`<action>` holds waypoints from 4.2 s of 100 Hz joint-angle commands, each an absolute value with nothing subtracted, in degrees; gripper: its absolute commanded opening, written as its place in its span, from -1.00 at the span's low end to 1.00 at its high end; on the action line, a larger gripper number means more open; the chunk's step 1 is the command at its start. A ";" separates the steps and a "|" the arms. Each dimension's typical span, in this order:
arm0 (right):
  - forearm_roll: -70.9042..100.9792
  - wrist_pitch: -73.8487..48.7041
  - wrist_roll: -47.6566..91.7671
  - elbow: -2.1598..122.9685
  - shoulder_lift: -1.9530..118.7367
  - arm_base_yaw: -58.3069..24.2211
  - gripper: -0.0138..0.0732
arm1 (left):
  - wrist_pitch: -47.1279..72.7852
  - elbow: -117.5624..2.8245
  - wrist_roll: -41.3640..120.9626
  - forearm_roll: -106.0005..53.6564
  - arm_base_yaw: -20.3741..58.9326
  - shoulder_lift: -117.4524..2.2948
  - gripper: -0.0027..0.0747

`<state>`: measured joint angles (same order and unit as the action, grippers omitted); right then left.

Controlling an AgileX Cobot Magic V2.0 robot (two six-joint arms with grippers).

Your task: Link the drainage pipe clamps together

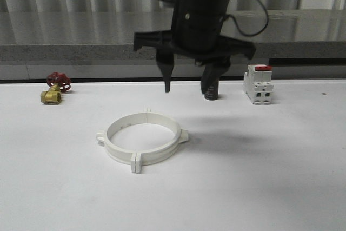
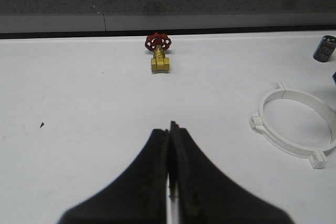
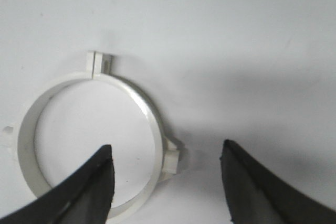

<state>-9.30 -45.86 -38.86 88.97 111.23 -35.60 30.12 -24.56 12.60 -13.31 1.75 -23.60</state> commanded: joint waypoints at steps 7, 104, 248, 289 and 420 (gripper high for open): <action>-11.39 -45.29 -33.33 90.70 101.97 -32.89 0.37 | 25.72 -25.94 12.55 -14.39 1.58 -23.82 -0.99; -12.92 -42.92 -17.88 45.32 41.02 -11.40 -0.10 | 25.72 -25.94 12.55 -14.39 1.58 -23.82 -0.99; -7.60 -25.72 -10.55 26.74 18.07 -5.55 -0.84 | 25.72 -25.94 12.55 -14.39 1.58 -23.82 -0.99; 0.85 -12.38 1.60 9.66 -0.24 -3.11 -0.84 | 25.72 -25.94 12.55 -14.39 1.58 -23.82 -0.99; 0.72 -2.25 -3.17 -0.59 -1.65 -2.84 -0.84 | 25.72 -25.94 12.55 -14.39 1.58 -23.82 -0.99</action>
<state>0.89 -6.69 -3.16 -1.52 -0.62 -3.28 30.12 -24.47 12.60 -13.31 1.75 -23.60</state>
